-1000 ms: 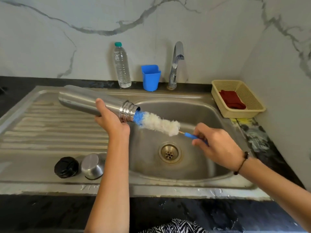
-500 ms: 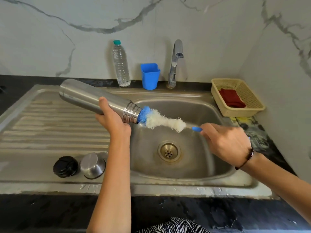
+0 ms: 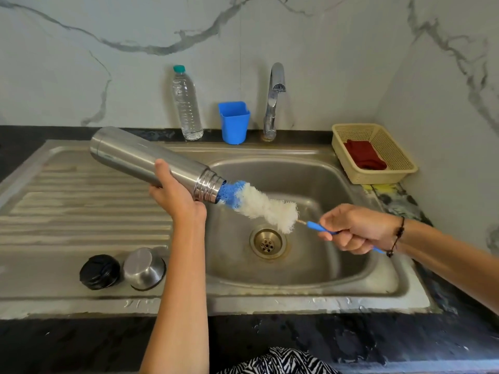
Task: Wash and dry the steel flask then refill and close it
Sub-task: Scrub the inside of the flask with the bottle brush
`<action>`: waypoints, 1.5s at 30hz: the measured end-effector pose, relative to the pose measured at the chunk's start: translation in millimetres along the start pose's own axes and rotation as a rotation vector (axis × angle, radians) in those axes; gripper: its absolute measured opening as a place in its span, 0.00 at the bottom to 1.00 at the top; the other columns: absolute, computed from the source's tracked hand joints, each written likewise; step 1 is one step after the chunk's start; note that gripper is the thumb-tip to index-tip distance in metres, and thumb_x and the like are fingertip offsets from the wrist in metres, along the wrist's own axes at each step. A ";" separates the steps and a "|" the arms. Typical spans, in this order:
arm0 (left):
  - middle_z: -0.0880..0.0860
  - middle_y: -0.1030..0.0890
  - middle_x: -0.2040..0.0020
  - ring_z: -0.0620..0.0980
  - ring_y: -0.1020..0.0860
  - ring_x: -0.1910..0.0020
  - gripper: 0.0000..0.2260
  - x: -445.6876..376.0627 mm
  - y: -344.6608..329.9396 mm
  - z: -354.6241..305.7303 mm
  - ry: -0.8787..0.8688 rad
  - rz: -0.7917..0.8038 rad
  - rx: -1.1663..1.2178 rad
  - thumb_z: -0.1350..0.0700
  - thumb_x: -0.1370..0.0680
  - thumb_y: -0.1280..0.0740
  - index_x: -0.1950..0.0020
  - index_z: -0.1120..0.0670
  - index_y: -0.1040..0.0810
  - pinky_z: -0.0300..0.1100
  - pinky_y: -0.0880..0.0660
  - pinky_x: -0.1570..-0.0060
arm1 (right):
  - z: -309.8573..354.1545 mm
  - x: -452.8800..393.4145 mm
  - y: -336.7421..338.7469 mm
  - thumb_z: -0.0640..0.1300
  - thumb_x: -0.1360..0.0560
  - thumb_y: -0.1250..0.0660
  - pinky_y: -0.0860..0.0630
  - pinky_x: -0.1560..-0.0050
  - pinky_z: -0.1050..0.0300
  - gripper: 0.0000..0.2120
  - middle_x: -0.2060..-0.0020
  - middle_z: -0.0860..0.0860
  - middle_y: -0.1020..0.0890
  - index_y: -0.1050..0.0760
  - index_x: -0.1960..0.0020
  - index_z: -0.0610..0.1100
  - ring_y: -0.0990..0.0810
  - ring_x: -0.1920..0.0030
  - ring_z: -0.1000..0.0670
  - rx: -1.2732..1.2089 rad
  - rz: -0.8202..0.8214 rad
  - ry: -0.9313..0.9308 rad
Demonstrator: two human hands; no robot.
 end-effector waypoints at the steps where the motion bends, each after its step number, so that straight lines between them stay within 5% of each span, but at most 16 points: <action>1: 0.52 0.22 0.50 0.48 0.19 0.56 0.14 0.7 -0.6 -0.3 -0.014 -0.003 -0.006 0.51 0.22 0.34 0.40 0.55 0.31 0.43 0.19 0.57 | 2.9 1.0 5.2 0.42 0.20 0.47 0.44 0.78 0.63 0.17 0.77 0.52 0.35 0.30 0.65 0.44 0.40 0.81 0.55 0.221 -0.091 0.099; 4: 0.52 0.23 0.45 0.49 0.19 0.49 0.21 -2.4 2.3 -1.2 -0.028 -0.025 -0.007 0.49 0.22 0.34 0.33 0.55 0.35 0.46 0.20 0.50 | 41.3 24.8 9.7 0.45 0.24 0.46 0.42 0.79 0.62 0.13 0.77 0.52 0.31 0.28 0.63 0.43 0.33 0.82 0.47 1.156 -0.660 0.564; 8: 0.52 0.24 0.47 0.49 0.20 0.51 0.18 -4.1 4.0 1.4 -0.001 -0.046 -0.021 0.47 0.22 0.34 0.39 0.54 0.35 0.49 0.20 0.48 | 44.7 32.9 0.6 0.42 0.24 0.44 0.45 0.80 0.63 0.13 0.76 0.50 0.28 0.26 0.64 0.41 0.32 0.82 0.47 1.323 -0.787 0.629; 10: 0.51 0.23 0.49 0.48 0.19 0.54 0.16 -4.1 5.0 -0.9 -0.033 -0.052 -0.032 0.49 0.22 0.34 0.41 0.55 0.34 0.47 0.19 0.51 | 39.2 22.1 0.6 0.43 0.22 0.46 0.37 0.80 0.60 0.14 0.76 0.53 0.29 0.29 0.63 0.43 0.28 0.79 0.48 1.084 -0.608 0.461; 13: 0.53 0.22 0.49 0.48 0.18 0.56 0.18 -6.4 5.9 -3.9 -0.073 -0.045 -0.037 0.51 0.22 0.33 0.38 0.56 0.34 0.46 0.19 0.53 | 10.0 9.5 -9.9 0.40 0.20 0.47 0.42 0.81 0.64 0.16 0.78 0.55 0.34 0.31 0.66 0.45 0.37 0.81 0.55 0.163 -0.012 -0.024; 15: 0.52 0.22 0.51 0.47 0.18 0.58 0.17 -4.7 2.5 -0.3 -0.068 -0.023 -0.053 0.51 0.22 0.34 0.39 0.56 0.34 0.45 0.19 0.54 | -0.3 15.0 -6.7 0.39 0.20 0.49 0.50 0.82 0.67 0.17 0.78 0.54 0.39 0.32 0.66 0.44 0.45 0.81 0.56 -0.155 0.144 -0.166; 17: 0.51 0.22 0.52 0.45 0.19 0.60 0.19 0.3 -1.2 3.7 -0.069 -0.008 -0.094 0.51 0.22 0.34 0.36 0.58 0.34 0.42 0.20 0.56 | -3.8 20.7 -0.9 0.39 0.20 0.50 0.50 0.82 0.67 0.16 0.78 0.54 0.40 0.32 0.65 0.44 0.46 0.81 0.57 -0.198 0.168 -0.234; 19: 0.52 0.22 0.50 0.47 0.19 0.56 0.22 1.4 -1.6 6.8 -0.072 -0.006 -0.114 0.51 0.22 0.34 0.33 0.59 0.35 0.43 0.19 0.54 | -0.4 20.1 10.7 0.40 0.21 0.48 0.45 0.81 0.65 0.15 0.80 0.56 0.36 0.33 0.65 0.45 0.39 0.81 0.56 0.153 -0.017 -0.083; 21: 0.52 0.22 0.48 0.49 0.19 0.53 0.22 -1.1 -2.0 8.2 -0.056 -0.015 -0.095 0.50 0.22 0.34 0.34 0.59 0.34 0.46 0.19 0.51 | 23.4 30.9 19.5 0.43 0.22 0.46 0.43 0.80 0.61 0.10 0.80 0.55 0.36 0.35 0.62 0.48 0.30 0.80 0.53 0.912 -0.430 0.265; 23: 0.52 0.22 0.48 0.49 0.19 0.54 0.19 -4.7 -1.4 9.7 -0.043 -0.041 -0.050 0.50 0.22 0.34 0.38 0.59 0.33 0.47 0.19 0.51 | 33.8 47.8 8.5 0.44 0.25 0.45 0.52 0.80 0.65 0.05 0.79 0.54 0.35 0.35 0.60 0.45 0.38 0.84 0.49 1.236 -0.653 0.493; 25: 0.53 0.22 0.48 0.49 0.19 0.53 0.18 -3.2 -1.3 12.1 -0.040 -0.059 -0.032 0.49 0.22 0.34 0.39 0.58 0.33 0.46 0.19 0.52 | 30.3 54.2 3.9 0.44 0.25 0.45 0.55 0.76 0.67 0.08 0.78 0.52 0.31 0.32 0.60 0.42 0.44 0.83 0.50 1.303 -0.710 0.563; 30: 0.53 0.23 0.46 0.50 0.20 0.50 0.19 4.9 -4.3 29.6 -0.005 -0.101 -0.042 0.48 0.23 0.34 0.40 0.58 0.34 0.48 0.20 0.48 | 14.4 62.3 11.4 0.43 0.23 0.43 0.44 0.81 0.62 0.15 0.76 0.51 0.30 0.24 0.65 0.41 0.33 0.81 0.50 1.376 -0.860 0.631; 34: 0.53 0.26 0.39 0.49 0.22 0.44 0.23 0.1 -0.1 23.3 -0.029 -0.131 -0.070 0.46 0.23 0.34 0.36 0.57 0.36 0.46 0.22 0.44 | 20.6 65.3 11.2 0.42 0.23 0.40 0.45 0.80 0.62 0.14 0.76 0.51 0.30 0.23 0.65 0.41 0.33 0.80 0.51 1.378 -0.942 0.729; 38: 0.53 0.25 0.41 0.49 0.21 0.46 0.25 -8.0 1.3 16.4 -0.055 -0.126 -0.057 0.46 0.24 0.33 0.34 0.57 0.36 0.46 0.20 0.48 | 21.0 56.2 12.4 0.45 0.24 0.43 0.46 0.80 0.63 0.09 0.77 0.52 0.30 0.29 0.61 0.45 0.34 0.81 0.50 1.216 -0.792 0.636; 43: 0.53 0.23 0.47 0.49 0.19 0.53 0.21 -11.2 3.1 8.5 -0.098 -0.086 -0.002 0.49 0.23 0.33 0.37 0.59 0.34 0.44 0.20 0.54 | -19.0 30.8 11.6 0.43 0.19 0.46 0.45 0.79 0.63 0.17 0.78 0.54 0.35 0.30 0.66 0.46 0.41 0.79 0.55 0.015 0.011 -0.040; 45: 0.54 0.23 0.46 0.48 0.18 0.54 0.19 -17.1 3.8 -0.2 -0.114 -0.065 0.046 0.50 0.21 0.35 0.36 0.59 0.34 0.45 0.19 0.54 | -33.3 40.9 11.4 0.42 0.19 0.49 0.51 0.80 0.65 0.17 0.78 0.53 0.38 0.31 0.65 0.44 0.45 0.80 0.56 -0.147 0.138 -0.190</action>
Point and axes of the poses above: each hand's wrist, its own x-axis away from the middle knuckle, its own y-axis out of the back of the hand, z = x × y, the point moved 7 cm from there along -x, towards the middle knuckle
